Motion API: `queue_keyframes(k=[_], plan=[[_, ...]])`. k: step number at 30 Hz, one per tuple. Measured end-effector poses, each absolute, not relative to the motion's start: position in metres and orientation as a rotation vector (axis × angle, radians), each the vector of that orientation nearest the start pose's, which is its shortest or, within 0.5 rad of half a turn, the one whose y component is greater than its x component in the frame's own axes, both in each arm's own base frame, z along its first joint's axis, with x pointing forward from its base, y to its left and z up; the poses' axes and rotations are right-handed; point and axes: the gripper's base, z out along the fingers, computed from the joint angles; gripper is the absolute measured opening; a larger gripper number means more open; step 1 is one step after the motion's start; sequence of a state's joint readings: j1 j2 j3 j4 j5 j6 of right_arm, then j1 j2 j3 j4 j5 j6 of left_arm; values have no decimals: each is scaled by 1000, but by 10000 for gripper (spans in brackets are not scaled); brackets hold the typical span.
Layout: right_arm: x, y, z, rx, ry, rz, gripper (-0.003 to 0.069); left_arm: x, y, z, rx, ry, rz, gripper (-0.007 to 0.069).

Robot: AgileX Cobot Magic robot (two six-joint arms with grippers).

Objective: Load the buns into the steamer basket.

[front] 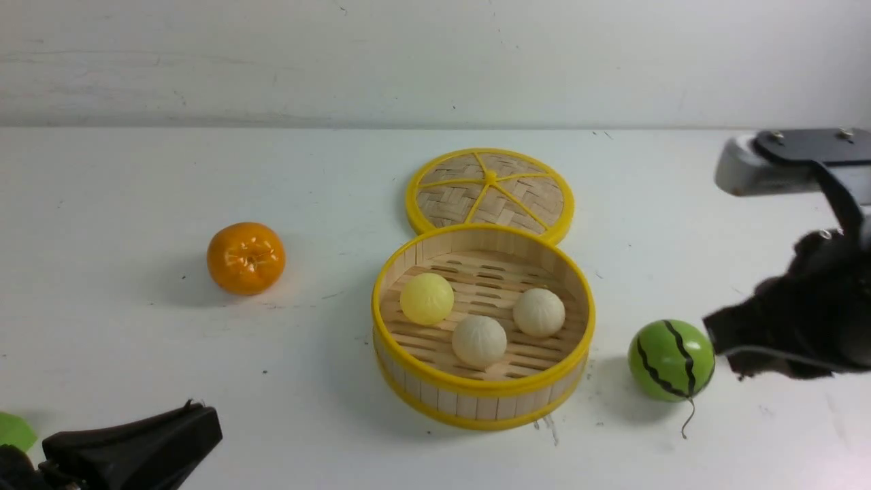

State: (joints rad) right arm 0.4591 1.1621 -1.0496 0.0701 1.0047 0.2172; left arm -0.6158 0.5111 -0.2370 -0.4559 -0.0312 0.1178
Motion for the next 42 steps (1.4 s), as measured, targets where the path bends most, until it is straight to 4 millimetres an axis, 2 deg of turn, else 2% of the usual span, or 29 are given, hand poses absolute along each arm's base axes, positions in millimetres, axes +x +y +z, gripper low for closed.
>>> queue_keyframes(k=[1, 4, 11, 16, 17, 18, 20, 21, 22, 24, 25, 26, 28, 31, 42], plan=[[181, 96, 339, -293, 2616, 331, -19, 93, -64, 255, 236, 1764, -686, 39], [160, 86, 346, -298, 2616, 336, -20, 93, -64, 255, 236, 1764, -686, 41], [132, 71, 358, -306, 2601, 322, -20, 93, -64, 255, 237, 1764, -685, 51], [118, 50, 358, -248, 2434, 296, -20, 93, -64, 255, 237, 1764, -685, 57], [110, 39, 346, -209, 2336, 279, -20, 93, -64, 255, 237, 1764, -685, 58], [108, 39, 348, -212, 2309, 284, -20, 93, -64, 255, 237, 1764, -685, 58], [91, 25, 322, -124, 2157, 263, -20, 93, -64, 255, 237, 1764, -685, 62], [81, 19, 302, -76, 2081, 248, -20, 93, -64, 255, 237, 1764, -685, 64], [77, 17, 293, -47, 2052, 233, -20, 93, -64, 255, 237, 1764, -685, 65], [64, 10, 254, 14, 1971, 197, -20, 93, -64, 255, 237, 1764, -685, 68], [61, 9, 241, 27, 1951, 186, -20, 93, -64, 255, 237, 1764, -685, 69], [60, 9, 238, 31, 1946, 184, -20, 93, -64, 255, 237, 1764, -685, 69], [54, 6, 205, 33, 1905, 142, -20, 93, -64, 255, 237, 1764, -685, 71], [51, 4, 176, 12, 1901, 91, -19, 93, -64, 255, 237, 1764, -685, 73], [52, 4, 173, 22, 1886, 108, -13, 92, -65, 254, 244, 1778, -686, 82]])
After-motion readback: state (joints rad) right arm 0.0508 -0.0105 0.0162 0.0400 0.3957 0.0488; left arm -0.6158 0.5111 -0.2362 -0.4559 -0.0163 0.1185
